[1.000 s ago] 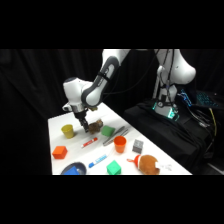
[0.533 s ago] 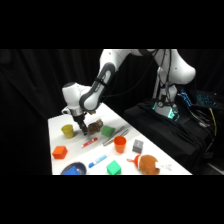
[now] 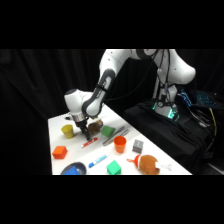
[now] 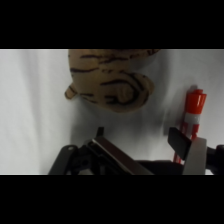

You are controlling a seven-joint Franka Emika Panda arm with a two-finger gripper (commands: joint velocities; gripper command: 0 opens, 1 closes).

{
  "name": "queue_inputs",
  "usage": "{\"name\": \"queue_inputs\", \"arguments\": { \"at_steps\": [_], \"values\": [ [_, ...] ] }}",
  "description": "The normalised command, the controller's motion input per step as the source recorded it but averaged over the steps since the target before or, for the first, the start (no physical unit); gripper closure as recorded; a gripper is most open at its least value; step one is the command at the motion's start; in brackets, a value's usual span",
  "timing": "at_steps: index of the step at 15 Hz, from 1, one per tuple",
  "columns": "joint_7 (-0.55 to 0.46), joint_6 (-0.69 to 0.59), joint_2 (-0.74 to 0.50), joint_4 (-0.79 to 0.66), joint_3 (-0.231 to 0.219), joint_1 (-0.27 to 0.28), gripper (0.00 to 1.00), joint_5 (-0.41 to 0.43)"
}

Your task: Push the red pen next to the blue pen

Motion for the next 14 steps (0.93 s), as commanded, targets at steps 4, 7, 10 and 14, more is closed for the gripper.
{"name": "queue_inputs", "arguments": {
  "at_steps": [4, 7, 10, 14],
  "values": [
    [-0.2, 0.07, 0.09, 0.14, 0.073, -0.092, 0.0, 0.013],
    [-0.18, 0.08, 0.07, 0.11, 0.07, -0.066, 0.0, -0.009],
    [-0.07, 0.19, 0.05, 0.01, 0.088, 0.075, 0.0, -0.04],
    [0.35, 0.23, 0.04, -0.1, 0.038, 0.409, 0.0, -0.086]
  ]
}}
